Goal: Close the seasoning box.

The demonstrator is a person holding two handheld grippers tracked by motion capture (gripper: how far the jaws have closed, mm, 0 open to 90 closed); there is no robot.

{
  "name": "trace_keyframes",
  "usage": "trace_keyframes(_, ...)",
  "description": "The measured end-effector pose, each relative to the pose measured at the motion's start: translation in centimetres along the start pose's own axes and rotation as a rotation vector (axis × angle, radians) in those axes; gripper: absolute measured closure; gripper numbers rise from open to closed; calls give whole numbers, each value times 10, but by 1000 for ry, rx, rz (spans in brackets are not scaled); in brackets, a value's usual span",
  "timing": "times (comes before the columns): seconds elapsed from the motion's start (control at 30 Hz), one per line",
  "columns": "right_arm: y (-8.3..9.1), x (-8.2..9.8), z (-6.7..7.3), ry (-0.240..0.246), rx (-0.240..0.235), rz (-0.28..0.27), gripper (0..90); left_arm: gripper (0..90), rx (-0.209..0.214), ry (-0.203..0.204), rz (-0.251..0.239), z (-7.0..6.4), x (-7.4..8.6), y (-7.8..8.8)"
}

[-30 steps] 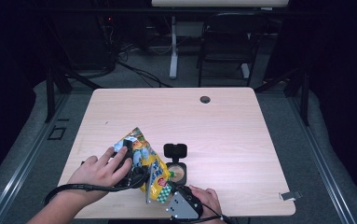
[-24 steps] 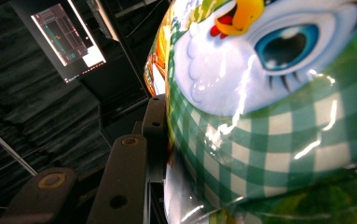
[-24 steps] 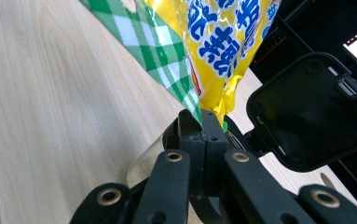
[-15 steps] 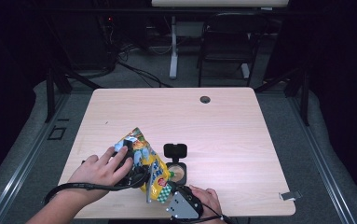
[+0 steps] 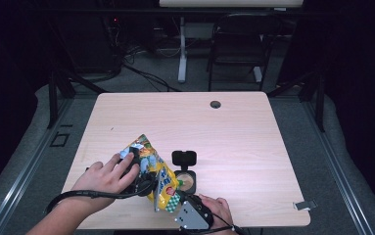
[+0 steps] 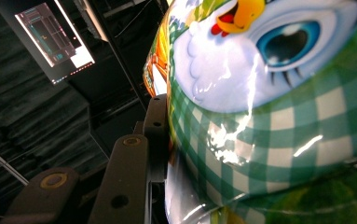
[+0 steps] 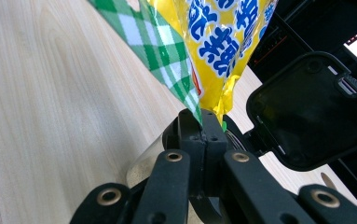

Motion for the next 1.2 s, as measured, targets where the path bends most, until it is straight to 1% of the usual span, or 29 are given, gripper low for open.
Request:
trace_keyframes(0.13,0,0,0,-1,-1,1,900,686,6,-6,3,1,0,0)
trace_keyframes(0.43,0,0,0,-1,1,0,900,687,17,-5,1,2,0,0)
trace_keyframes(0.5,0,0,0,-3,-1,-1,900,687,9,-4,-1,2,0,0)
trace_keyframes(0.57,1,0,0,-3,-1,1,900,687,12,-9,-1,3,0,1)
trace_keyframes(0.67,1,0,0,-3,-1,-1,900,688,4,-10,-1,3,-1,1)
trace_keyframes(1.17,2,0,0,-7,-1,-2,900,688,0,-16,0,5,-1,2)
trace_keyframes(1.2,2,0,0,-6,-2,1,900,688,8,-17,-1,5,-1,2)
Point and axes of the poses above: each handheld gripper's, and its own axes: y roughly backward along the jaws, x roughly out of its underside, z roughly to its left, the point moved 3 cm from there along -y, roughly forward along the jaws, and after that the axes turned 1 degree about -y, right-handed, at the moved point
